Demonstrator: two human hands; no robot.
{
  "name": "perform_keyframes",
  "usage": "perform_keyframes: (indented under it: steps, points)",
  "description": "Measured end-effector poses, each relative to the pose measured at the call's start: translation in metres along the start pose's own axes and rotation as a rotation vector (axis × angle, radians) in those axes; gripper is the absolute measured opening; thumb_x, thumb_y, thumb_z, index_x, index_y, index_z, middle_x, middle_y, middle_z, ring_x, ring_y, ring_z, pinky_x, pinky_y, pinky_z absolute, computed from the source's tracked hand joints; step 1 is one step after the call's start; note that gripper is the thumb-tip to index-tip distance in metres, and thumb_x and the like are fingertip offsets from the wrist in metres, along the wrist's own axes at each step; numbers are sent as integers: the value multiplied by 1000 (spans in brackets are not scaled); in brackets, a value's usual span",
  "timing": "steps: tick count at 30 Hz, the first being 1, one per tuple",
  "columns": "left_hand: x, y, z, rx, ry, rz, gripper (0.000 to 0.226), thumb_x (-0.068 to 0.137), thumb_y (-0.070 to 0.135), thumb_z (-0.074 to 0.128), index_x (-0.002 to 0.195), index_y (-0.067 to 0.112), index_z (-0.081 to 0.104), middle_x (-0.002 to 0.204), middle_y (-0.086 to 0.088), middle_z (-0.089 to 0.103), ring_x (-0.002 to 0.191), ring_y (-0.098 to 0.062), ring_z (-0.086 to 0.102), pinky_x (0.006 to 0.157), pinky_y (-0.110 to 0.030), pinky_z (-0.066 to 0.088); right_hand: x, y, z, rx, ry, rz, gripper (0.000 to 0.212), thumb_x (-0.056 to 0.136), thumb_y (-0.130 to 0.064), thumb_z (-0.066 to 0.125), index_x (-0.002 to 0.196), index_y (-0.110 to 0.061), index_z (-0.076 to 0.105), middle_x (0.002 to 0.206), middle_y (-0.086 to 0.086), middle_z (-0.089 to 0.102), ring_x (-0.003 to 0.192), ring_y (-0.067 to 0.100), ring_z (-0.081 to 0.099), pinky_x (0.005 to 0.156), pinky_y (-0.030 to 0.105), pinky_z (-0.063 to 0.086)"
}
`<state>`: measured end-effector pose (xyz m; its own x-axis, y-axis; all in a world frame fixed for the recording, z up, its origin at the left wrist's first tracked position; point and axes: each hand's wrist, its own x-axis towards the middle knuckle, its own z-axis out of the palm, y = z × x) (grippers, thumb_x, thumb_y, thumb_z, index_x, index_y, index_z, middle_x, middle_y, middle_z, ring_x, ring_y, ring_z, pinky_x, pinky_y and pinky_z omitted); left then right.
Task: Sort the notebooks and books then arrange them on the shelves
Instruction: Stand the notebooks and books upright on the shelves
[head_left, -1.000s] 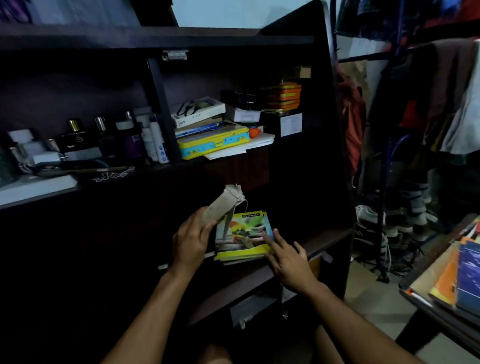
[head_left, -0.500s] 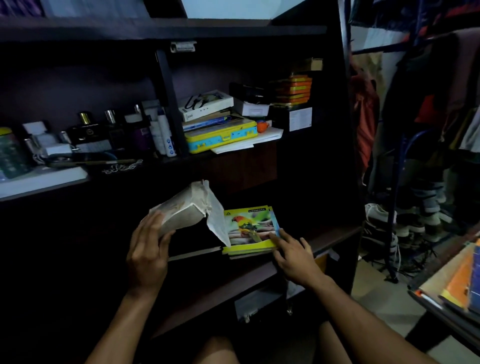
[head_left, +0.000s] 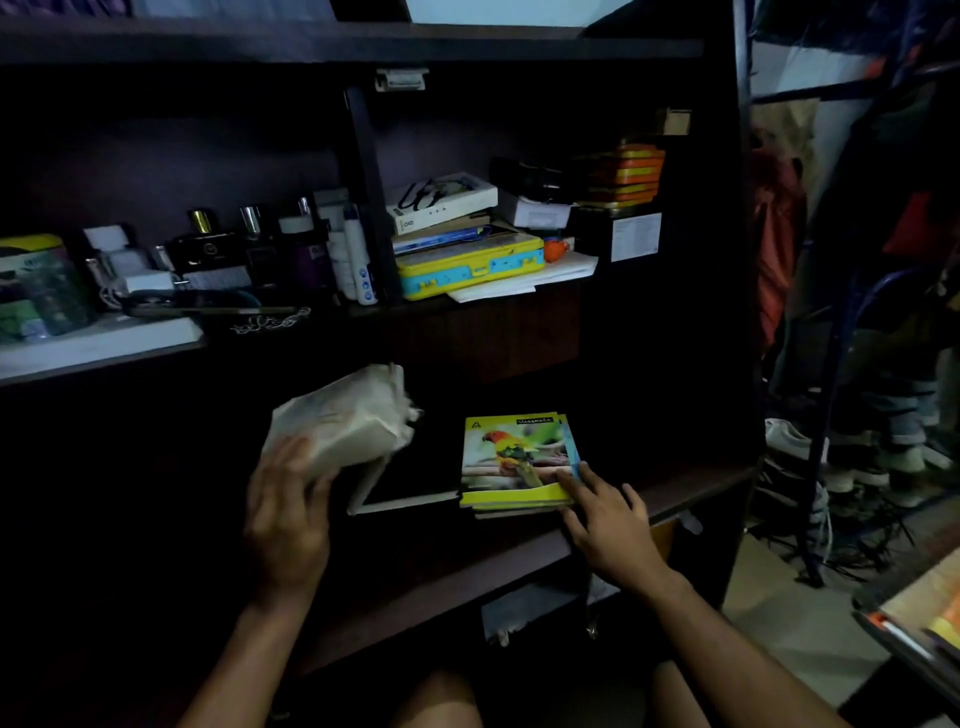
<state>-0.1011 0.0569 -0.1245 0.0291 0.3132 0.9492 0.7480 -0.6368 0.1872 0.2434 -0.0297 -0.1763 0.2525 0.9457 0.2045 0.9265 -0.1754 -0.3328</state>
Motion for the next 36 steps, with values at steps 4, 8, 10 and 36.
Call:
perform_keyframes:
  steps: [4,8,10,36]
  points:
    - [-17,6,37,53,-470,203,41,94,23,61,133,10,61,136,-8,63,136,-19,40,112,-33,41,-1,-3,-1,-3,-18,-8,53,106,-45,34,158,-39,21,167,-6,16,151,10,19,122,42,4]
    - [-4,24,40,160,-961,-116,59,99,33,58,153,32,36,163,15,26,153,-9,8,123,-56,16,3,-2,-8,-26,-62,-24,54,106,-47,35,158,-39,22,167,-5,17,151,13,22,122,43,8]
    - [10,46,38,205,-868,-50,60,90,31,60,148,25,45,160,6,36,151,-20,26,120,-60,14,5,-3,-15,-91,-70,-51,53,106,-46,36,157,-39,23,166,-5,20,149,15,27,121,46,13]
    - [9,163,230,-984,-599,-1166,52,103,25,55,152,15,39,152,-6,45,136,-26,46,98,-33,38,58,42,-40,191,-114,90,56,100,-47,52,151,-27,39,164,6,24,152,30,16,116,36,22]
